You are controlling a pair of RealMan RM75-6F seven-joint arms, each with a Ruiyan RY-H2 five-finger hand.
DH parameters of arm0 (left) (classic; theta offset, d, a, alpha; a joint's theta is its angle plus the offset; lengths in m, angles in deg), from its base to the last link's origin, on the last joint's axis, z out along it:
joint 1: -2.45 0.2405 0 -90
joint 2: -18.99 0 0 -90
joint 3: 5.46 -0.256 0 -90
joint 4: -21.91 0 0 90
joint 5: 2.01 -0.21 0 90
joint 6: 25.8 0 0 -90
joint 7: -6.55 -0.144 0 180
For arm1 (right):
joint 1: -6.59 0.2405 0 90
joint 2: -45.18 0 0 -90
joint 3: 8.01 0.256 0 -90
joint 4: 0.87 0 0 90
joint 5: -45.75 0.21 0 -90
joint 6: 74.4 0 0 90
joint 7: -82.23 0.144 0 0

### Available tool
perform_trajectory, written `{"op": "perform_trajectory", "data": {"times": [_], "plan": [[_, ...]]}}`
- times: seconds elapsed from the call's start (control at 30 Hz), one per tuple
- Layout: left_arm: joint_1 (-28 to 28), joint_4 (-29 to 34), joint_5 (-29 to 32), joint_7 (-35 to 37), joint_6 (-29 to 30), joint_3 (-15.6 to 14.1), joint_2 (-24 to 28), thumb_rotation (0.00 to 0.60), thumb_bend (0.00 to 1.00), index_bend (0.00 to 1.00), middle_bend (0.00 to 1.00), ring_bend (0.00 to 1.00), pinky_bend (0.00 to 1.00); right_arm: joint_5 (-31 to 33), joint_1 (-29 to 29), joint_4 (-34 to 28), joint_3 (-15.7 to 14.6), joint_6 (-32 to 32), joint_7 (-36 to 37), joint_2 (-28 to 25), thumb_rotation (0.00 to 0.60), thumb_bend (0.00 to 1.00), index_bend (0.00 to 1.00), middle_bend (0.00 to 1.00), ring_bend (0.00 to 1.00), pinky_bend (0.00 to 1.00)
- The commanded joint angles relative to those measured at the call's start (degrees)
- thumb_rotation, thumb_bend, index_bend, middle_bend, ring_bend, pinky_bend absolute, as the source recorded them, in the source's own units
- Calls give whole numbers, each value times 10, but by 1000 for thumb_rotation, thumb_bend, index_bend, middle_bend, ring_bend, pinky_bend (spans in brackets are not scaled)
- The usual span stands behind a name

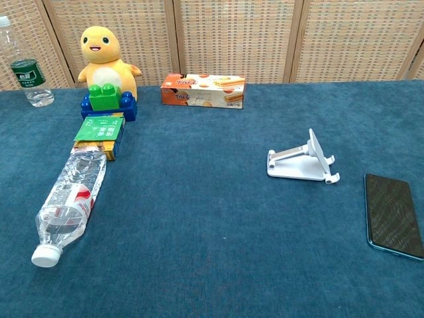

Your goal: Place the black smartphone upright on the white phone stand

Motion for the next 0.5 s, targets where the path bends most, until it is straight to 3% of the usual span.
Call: {"op": "perform_trajectory", "data": {"times": [0.03,0.33,0.5], "plan": [[0,0,4,-1,-1,2,-1,600,0,0,0,0,0,-6,11,19,-2,-15,-13,7,600,105,39,0,0,0],[0,1,16,-3,-4,8,-2,600,0,0,0,0,0,34,9,22,10,-34,-11,6,600,105,39,0,0,0],[-2,2,16,-7,-10,7,-2,600,0,0,0,0,0,20,10,20,6,-29,-11,8,600,130,48,0,0,0]]}}
